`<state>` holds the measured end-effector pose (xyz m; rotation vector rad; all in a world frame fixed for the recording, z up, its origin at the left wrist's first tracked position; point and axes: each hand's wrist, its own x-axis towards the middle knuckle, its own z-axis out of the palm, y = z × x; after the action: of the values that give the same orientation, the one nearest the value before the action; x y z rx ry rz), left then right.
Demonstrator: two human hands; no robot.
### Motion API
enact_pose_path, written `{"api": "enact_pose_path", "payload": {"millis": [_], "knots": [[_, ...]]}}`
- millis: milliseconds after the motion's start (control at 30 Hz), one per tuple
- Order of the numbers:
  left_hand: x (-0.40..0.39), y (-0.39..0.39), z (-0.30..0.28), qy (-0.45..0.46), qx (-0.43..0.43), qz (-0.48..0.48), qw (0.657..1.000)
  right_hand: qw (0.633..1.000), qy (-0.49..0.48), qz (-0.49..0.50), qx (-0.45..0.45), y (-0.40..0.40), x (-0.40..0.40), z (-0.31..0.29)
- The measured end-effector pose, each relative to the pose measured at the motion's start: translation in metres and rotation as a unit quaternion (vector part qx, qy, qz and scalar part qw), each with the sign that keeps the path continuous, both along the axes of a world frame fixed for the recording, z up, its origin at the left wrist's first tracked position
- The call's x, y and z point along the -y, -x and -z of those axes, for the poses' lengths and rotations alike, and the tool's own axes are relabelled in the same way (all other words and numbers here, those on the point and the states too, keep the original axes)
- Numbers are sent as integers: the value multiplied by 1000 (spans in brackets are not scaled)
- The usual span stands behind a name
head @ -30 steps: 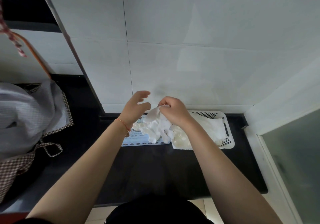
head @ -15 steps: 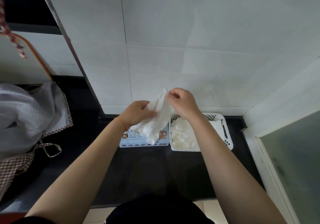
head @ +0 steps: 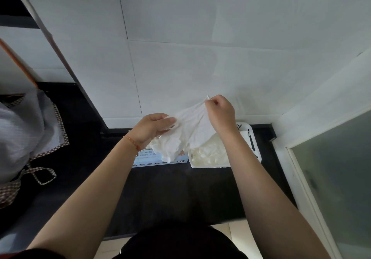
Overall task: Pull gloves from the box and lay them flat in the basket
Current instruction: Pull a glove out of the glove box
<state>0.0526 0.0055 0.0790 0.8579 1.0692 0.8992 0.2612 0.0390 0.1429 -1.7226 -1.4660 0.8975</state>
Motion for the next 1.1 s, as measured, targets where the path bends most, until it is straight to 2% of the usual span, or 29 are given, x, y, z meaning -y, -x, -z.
{"api": "enact_pose_path", "payload": {"millis": [67, 133, 233, 333, 433, 533, 700, 767, 833, 900, 967, 1033, 1100], "knots": [[-4, -10, 5, 21, 46, -12, 999, 1000, 9, 24, -5, -8, 2, 4], [-9, -26, 9, 45, 36, -14, 998, 999, 25, 43, -6, -19, 1, 8], [-17, -47, 11, 41, -64, -15, 997, 994, 72, 59, -52, -36, -3, 13], [-28, -64, 9, 17, -143, -79, 986, 975, 177, 99, -87, -54, -9, 19], [-47, -89, 12, -24, -240, -88, 967, 960, 253, 111, -33, -81, -18, 34], [-66, -124, 29, -39, -335, -35, 941, 959, 257, 121, -11, -115, -23, 63], [-89, -165, 64, -101, -503, 70, 855, 964, 238, 115, -11, -153, -21, 112], [-92, -174, 73, -131, -574, 87, 804, 967, 238, 97, 5, -165, -24, 127], [-85, -178, 77, -197, -637, 59, 743, 969, 233, 82, 20, -170, -25, 135], [-71, -187, 84, -300, -652, 29, 696, 972, 226, 67, 21, -175, -28, 143], [-54, -200, 94, -379, -634, 83, 669, 975, 214, 49, 26, -178, -29, 146], [-43, -209, 106, -371, -646, 199, 637, 978, 205, 32, 31, -178, -29, 150], [-37, -211, 113, -322, -666, 261, 621, 982, 178, 21, 63, -176, -29, 154]]}}
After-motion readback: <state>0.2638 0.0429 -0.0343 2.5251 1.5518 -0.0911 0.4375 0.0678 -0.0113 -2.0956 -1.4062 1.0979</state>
